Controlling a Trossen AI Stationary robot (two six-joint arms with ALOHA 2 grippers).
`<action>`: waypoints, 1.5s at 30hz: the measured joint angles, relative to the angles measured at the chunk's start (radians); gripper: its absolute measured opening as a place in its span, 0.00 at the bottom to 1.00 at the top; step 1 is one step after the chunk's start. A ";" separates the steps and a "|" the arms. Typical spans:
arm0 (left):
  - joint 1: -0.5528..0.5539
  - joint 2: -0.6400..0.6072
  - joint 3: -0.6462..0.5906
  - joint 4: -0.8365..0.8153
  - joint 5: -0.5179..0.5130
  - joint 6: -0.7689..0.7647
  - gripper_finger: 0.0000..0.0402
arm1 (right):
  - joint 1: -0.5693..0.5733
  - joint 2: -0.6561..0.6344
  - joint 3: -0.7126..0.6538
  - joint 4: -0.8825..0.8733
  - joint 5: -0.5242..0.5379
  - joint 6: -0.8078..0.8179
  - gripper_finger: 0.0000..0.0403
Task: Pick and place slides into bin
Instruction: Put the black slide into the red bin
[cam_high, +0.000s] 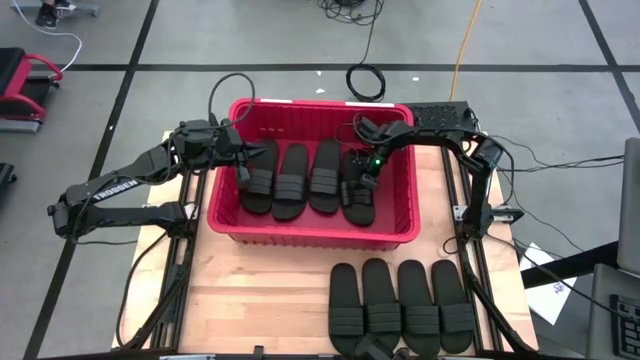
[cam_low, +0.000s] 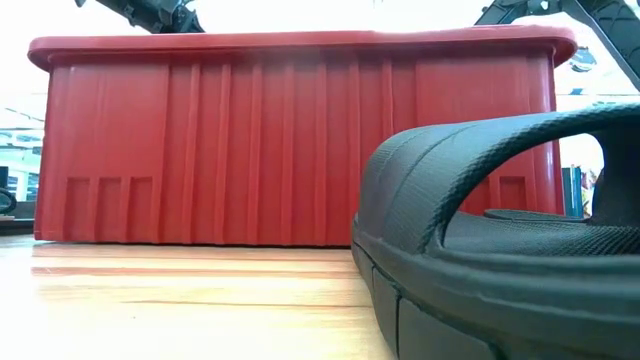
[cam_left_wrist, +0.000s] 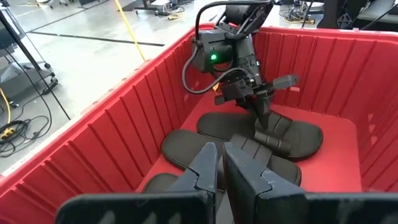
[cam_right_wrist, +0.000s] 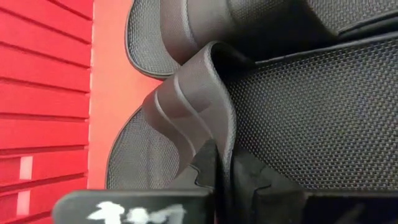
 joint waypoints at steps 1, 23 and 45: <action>0.000 0.000 0.000 -0.001 0.000 0.000 0.06 | 0.000 0.000 0.000 0.000 0.000 0.000 0.02; 0.033 0.000 0.000 0.030 0.031 0.057 0.06 | 0.003 -0.133 0.002 0.022 0.157 0.083 0.48; 0.313 0.125 0.000 -0.028 0.210 -0.176 0.06 | -0.109 -0.429 0.003 0.030 0.476 0.281 0.01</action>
